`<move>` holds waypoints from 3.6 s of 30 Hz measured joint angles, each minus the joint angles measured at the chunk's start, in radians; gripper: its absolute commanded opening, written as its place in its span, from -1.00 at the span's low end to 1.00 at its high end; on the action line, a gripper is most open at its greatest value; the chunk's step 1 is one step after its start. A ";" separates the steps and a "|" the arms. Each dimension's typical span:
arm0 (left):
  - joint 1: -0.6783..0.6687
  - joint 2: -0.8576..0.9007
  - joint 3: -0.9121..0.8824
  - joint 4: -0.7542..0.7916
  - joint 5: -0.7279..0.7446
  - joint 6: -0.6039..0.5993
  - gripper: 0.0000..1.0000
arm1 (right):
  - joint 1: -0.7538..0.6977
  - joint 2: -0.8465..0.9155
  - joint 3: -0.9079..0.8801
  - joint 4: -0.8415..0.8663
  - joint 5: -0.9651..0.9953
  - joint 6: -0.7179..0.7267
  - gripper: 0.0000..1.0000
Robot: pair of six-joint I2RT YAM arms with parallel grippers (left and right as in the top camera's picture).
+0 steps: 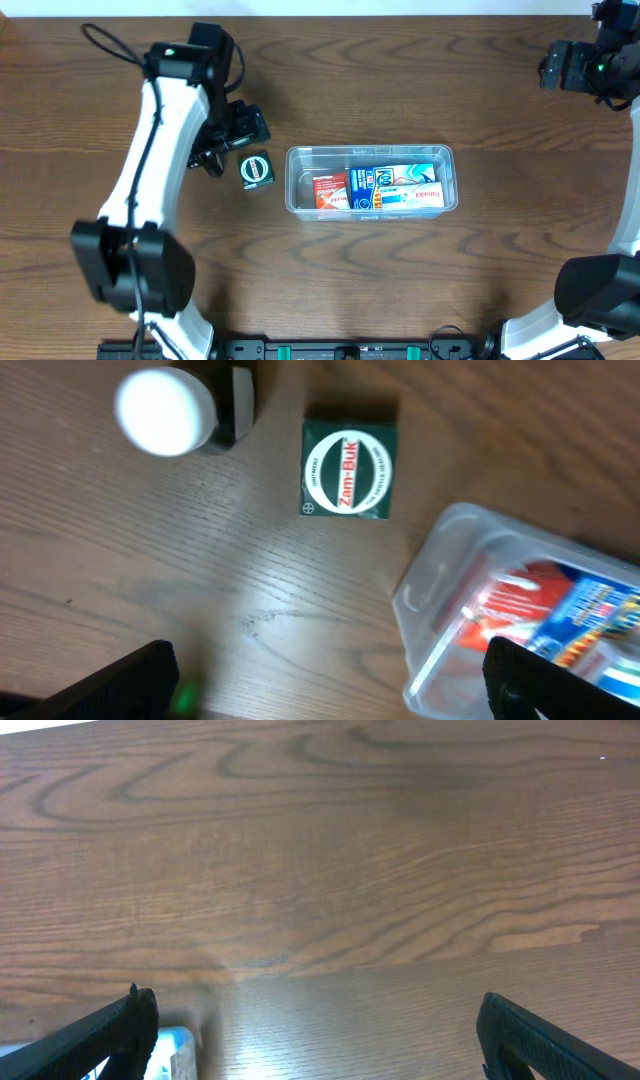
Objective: Pack container
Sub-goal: 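Lower the left gripper onto the green Zam-Buk box and grasp it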
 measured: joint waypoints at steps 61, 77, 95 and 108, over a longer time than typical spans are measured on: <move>-0.080 0.176 -0.242 0.369 -0.064 -0.036 0.96 | 0.000 0.000 0.000 -0.002 0.000 0.000 0.98; -0.080 0.222 -0.243 0.389 -0.064 -0.032 0.96 | 0.000 0.000 0.000 -0.002 0.000 0.000 0.99; -0.080 0.224 -0.307 0.458 -0.056 -0.011 0.96 | 0.000 0.000 0.000 -0.002 0.000 0.000 0.98; -0.080 0.224 -0.312 0.482 -0.042 -0.006 0.58 | 0.000 0.000 0.000 -0.002 0.000 0.000 0.99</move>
